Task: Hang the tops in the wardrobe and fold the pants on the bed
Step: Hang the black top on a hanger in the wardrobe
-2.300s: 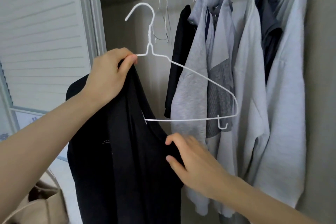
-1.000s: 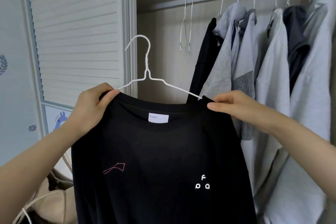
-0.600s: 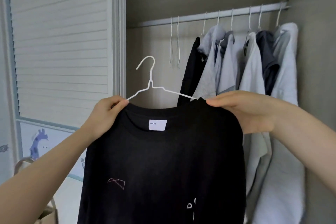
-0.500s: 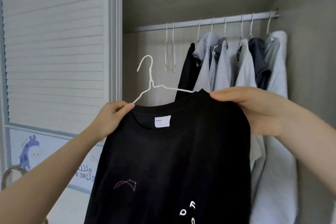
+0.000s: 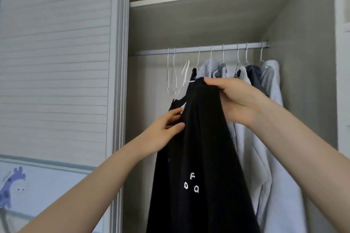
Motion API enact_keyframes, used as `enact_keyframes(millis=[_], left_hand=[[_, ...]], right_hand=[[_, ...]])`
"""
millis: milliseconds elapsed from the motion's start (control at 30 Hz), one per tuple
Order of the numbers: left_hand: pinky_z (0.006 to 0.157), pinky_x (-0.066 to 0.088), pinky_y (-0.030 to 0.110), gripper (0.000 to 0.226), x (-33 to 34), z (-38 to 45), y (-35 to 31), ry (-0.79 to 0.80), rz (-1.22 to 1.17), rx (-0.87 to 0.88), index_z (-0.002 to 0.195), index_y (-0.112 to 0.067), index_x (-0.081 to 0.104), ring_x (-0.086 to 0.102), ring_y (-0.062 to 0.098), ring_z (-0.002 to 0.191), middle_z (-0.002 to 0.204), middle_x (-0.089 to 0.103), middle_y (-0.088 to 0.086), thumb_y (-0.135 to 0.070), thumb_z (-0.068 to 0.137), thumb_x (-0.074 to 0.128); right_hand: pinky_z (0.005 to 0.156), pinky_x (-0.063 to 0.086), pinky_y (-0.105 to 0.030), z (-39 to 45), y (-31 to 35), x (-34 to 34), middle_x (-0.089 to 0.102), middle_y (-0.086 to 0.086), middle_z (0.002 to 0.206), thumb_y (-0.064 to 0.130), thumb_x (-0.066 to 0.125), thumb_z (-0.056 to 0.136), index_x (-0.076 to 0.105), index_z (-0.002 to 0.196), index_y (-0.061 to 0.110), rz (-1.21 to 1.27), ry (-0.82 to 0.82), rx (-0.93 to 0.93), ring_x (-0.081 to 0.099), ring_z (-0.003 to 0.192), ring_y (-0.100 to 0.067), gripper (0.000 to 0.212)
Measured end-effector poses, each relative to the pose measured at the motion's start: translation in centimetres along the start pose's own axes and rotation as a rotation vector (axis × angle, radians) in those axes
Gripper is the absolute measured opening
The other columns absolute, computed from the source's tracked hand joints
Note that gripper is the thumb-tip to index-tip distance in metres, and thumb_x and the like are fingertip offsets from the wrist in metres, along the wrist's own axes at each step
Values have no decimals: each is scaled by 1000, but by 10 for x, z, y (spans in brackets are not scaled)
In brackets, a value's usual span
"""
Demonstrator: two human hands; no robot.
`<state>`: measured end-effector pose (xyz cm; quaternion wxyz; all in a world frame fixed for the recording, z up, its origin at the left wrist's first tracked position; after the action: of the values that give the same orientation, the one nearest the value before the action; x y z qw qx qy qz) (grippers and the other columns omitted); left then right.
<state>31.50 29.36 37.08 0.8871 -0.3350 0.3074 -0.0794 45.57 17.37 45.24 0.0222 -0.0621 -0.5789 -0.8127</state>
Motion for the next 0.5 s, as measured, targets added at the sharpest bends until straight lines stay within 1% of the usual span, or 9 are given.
enact_keyframes(millis=[100,133,200,233,333,367,433,467,500], left_hand=[[109,42,34,50,2,-10,-16,21,-138,36,147,-34,37,52,5,127,141,53,-9,-31,100,51],[108,44,37,49,0,-13,-18,15,-197,19,147,-38,36,54,7,126,140,54,-12,-37,100,49],[107,44,40,52,-1,-14,-16,29,-277,-21,147,-45,33,54,10,126,141,52,-16,-49,97,46],[103,46,36,55,1,-15,-13,57,-273,-32,147,-48,30,54,7,124,141,50,-20,-54,94,47],[77,49,8,75,11,-12,-8,128,-238,-34,144,-58,16,54,-15,109,132,42,-36,-61,83,60],[76,48,5,83,15,-8,-6,126,-217,-22,141,-61,11,54,-15,110,127,37,-42,-58,81,68],[93,47,14,96,22,3,-1,76,-100,38,132,-67,4,47,-3,124,125,28,-44,-43,77,79],[100,47,22,102,26,9,3,35,-17,70,133,-65,2,44,2,129,133,29,-38,-35,76,80],[100,49,30,108,28,15,8,-17,76,86,139,-59,-2,45,9,129,141,32,-25,-29,75,80]], right_hand=[[83,50,-40,26,0,11,58,-14,98,21,42,101,51,115,6,-81,5,-3,58,92,-28,23],[85,47,-42,35,-1,14,56,-14,98,21,41,101,50,116,5,-99,-19,-5,56,94,-28,23],[78,49,-42,56,-3,16,54,-14,95,19,43,100,49,115,5,-113,-107,-25,57,87,-28,21],[75,48,-41,65,-4,15,52,-13,90,18,44,99,48,111,6,-118,-157,-39,55,79,-26,17],[68,45,-37,91,-6,13,46,-9,78,16,44,96,46,95,8,-158,-244,-57,48,65,-23,8],[64,44,-35,99,-7,12,45,-9,76,15,44,95,46,90,9,-163,-263,-66,46,62,-22,7],[60,42,-32,113,-10,10,44,-8,70,12,42,94,44,83,10,-166,-290,-89,43,58,-22,11],[59,41,-31,120,-11,10,43,-8,68,12,40,93,43,81,10,-176,-297,-104,41,56,-21,13],[58,40,-31,126,-12,10,42,-8,65,11,39,93,43,78,10,-196,-307,-124,40,55,-21,15]])
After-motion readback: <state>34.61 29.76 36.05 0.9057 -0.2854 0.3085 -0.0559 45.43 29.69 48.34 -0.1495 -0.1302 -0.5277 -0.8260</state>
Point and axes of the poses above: each hand's wrist, its own z-axis towards the middle knuckle, its own x-axis out of the palm, y = z × x, the point moved 2 cm from there along z, towards the middle knuckle
